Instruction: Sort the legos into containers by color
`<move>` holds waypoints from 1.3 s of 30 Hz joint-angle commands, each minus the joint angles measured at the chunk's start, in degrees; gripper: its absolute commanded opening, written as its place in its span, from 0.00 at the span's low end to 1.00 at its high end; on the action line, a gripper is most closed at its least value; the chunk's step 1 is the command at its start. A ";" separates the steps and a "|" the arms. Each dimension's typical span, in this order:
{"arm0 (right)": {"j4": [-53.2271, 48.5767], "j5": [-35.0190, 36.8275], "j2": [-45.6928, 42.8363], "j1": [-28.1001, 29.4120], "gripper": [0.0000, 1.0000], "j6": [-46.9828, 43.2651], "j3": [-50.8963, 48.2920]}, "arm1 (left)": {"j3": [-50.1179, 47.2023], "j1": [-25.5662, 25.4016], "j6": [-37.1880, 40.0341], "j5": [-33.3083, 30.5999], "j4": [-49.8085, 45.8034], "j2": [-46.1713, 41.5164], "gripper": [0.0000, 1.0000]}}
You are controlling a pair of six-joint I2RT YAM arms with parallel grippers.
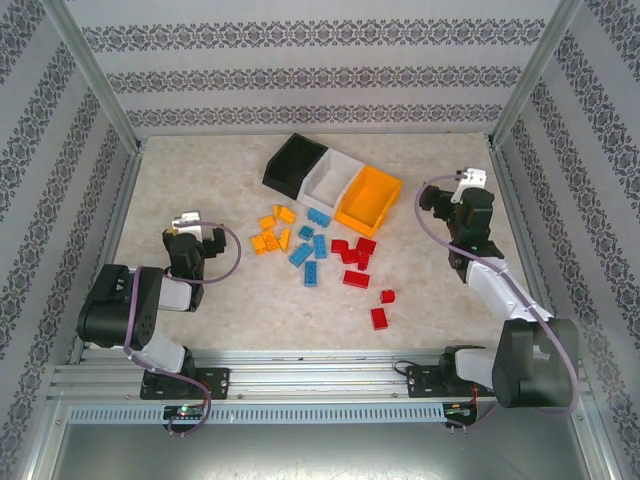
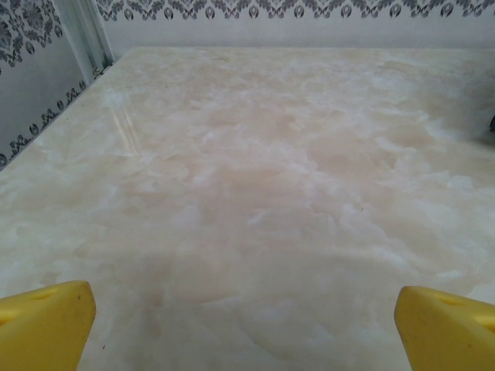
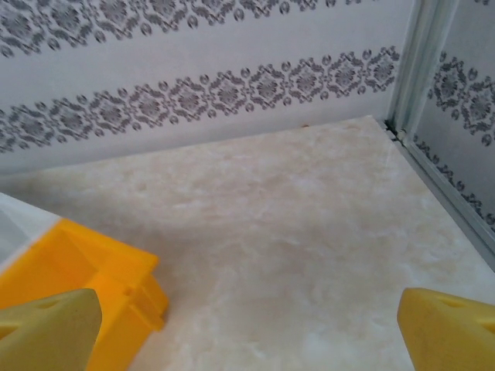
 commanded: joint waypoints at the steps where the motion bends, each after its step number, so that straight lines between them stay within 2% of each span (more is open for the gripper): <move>1: -11.69 -4.58 -1.15 0.01 0.98 3.71 2.34 | 2.94 -1.53 1.72 1.43 -11.58 -9.95 1.00; 2: -11.50 -4.55 -1.61 0.14 0.98 4.59 2.02 | 4.71 -1.64 2.69 2.48 -14.69 -11.76 1.00; 4: -11.75 -3.64 -2.35 0.39 0.98 6.98 1.67 | 6.65 -1.90 -0.90 -1.55 -19.45 -16.55 1.00; 7: -19.41 -2.95 -2.58 0.67 0.98 10.56 4.41 | 13.82 -1.97 -11.19 -7.21 -41.02 -25.84 1.00; 9: -26.95 -3.89 -1.60 0.84 0.98 12.64 7.55 | 19.42 -2.41 -15.41 -6.95 -54.20 -28.28 1.00; 12: -37.92 -7.27 0.18 1.68 0.97 15.20 12.06 | 23.68 -4.83 -20.11 -3.81 -64.93 -30.33 1.00; 15: -48.18 -10.76 2.36 4.16 0.92 17.63 15.39 | 26.01 -9.27 -23.29 -1.79 -72.76 -32.08 1.00; 21: -58.06 -8.11 2.51 15.96 0.91 19.88 14.99 | 25.84 -17.65 -29.95 13.35 -77.66 -31.39 1.00; 24: -62.00 -5.20 2.69 21.55 0.88 21.41 14.65 | 25.12 -22.90 -32.28 16.82 -79.26 -30.16 1.00; 27: -65.33 -1.39 2.73 26.65 0.84 23.07 14.11 | 23.61 -27.86 -34.00 17.32 -79.16 -30.63 1.00; 30: -64.96 -0.82 2.55 30.03 0.80 25.19 11.54 | 21.01 -30.45 -36.64 18.27 -77.90 -31.69 1.00; 39: -58.47 -1.70 6.65 32.96 0.69 27.51 4.66 | 17.13 -32.91 -40.33 19.90 -76.66 -33.28 1.00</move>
